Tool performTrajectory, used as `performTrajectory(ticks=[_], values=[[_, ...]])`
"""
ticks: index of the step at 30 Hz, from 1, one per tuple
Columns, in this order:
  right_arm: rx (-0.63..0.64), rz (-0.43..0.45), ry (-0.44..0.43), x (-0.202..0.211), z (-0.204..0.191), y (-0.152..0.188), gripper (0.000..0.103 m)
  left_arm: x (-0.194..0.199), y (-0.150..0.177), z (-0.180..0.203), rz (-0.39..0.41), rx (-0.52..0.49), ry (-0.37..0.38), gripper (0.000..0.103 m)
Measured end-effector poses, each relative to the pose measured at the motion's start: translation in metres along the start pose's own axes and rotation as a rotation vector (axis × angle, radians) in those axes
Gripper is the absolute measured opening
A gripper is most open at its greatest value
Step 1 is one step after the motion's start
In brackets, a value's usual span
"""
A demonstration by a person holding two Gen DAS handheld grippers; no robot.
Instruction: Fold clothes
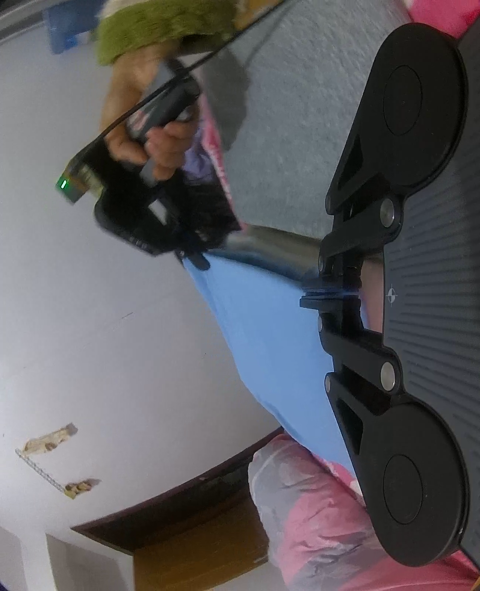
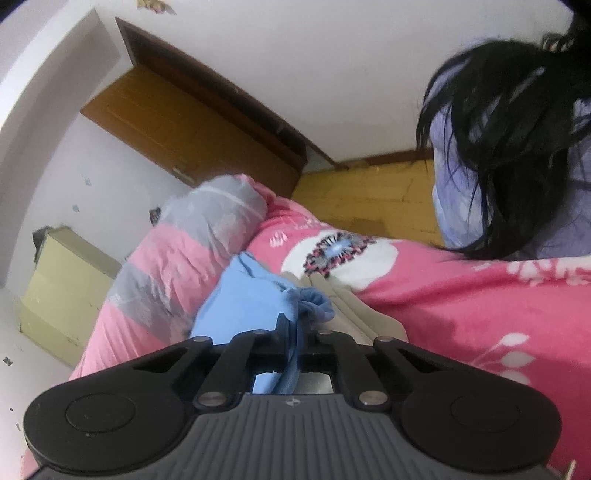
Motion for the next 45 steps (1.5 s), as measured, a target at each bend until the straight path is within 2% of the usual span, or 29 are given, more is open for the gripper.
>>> performTrajectory(ticks=[4,8,13,17,21,23,25,29,32,35,39,42,44,45], values=[[0.021,0.024,0.015,0.009,0.000,0.011,0.002,0.005,0.000,-0.004,-0.009,0.019,0.028,0.000],[-0.004,0.016,0.053,0.001,0.016,0.021,0.002,-0.002,0.008,0.001,-0.041,0.013,0.049,0.000],[-0.017,-0.004,0.054,0.000,0.021,0.023,0.003,-0.003,0.010,-0.003,-0.066,0.048,0.074,0.000],[-0.018,-0.022,0.082,0.013,0.018,0.019,0.015,0.012,0.004,-0.014,-0.046,0.119,0.122,0.002],[0.047,0.060,0.090,0.037,0.001,0.013,0.015,0.033,-0.010,-0.030,0.024,0.221,0.168,0.007],[0.122,0.097,0.071,0.043,-0.020,0.009,0.015,0.033,-0.018,-0.041,0.047,0.287,0.167,0.011],[0.224,0.108,0.040,0.038,-0.049,0.007,0.015,0.020,-0.023,-0.055,0.046,0.365,0.123,0.014],[0.479,0.052,-0.036,-0.008,-0.118,0.006,0.015,-0.035,-0.018,-0.077,-0.024,0.505,-0.004,0.015],[0.658,-0.016,-0.009,-0.068,-0.154,0.007,0.015,-0.069,0.000,-0.083,-0.087,0.588,-0.033,0.015],[0.789,-0.109,0.044,-0.133,-0.175,0.013,0.015,-0.075,0.012,-0.082,-0.086,0.630,-0.034,0.015],[0.865,-0.183,0.106,-0.202,-0.182,0.018,0.015,-0.074,0.009,-0.080,-0.105,0.628,-0.045,0.015],[0.834,-0.283,0.156,-0.243,-0.162,0.018,0.013,-0.073,0.006,-0.081,-0.122,0.623,-0.057,0.016],[0.829,-0.291,0.221,-0.258,-0.147,0.016,0.011,-0.075,0.006,-0.081,-0.130,0.614,-0.063,0.016],[0.818,-0.265,0.260,-0.261,-0.143,0.012,0.010,-0.075,0.006,-0.081,-0.131,0.615,-0.063,0.016]])
Point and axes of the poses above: each gripper's, at about its wrist camera, not at the fingertips, and x roughly against the way its jaws point, z to its right, y to its underside, the point moved 3 cm from there along -x, roughly the way its jaws point, and after that the axes turned 3 degrees about z, right-handed, at the moved point
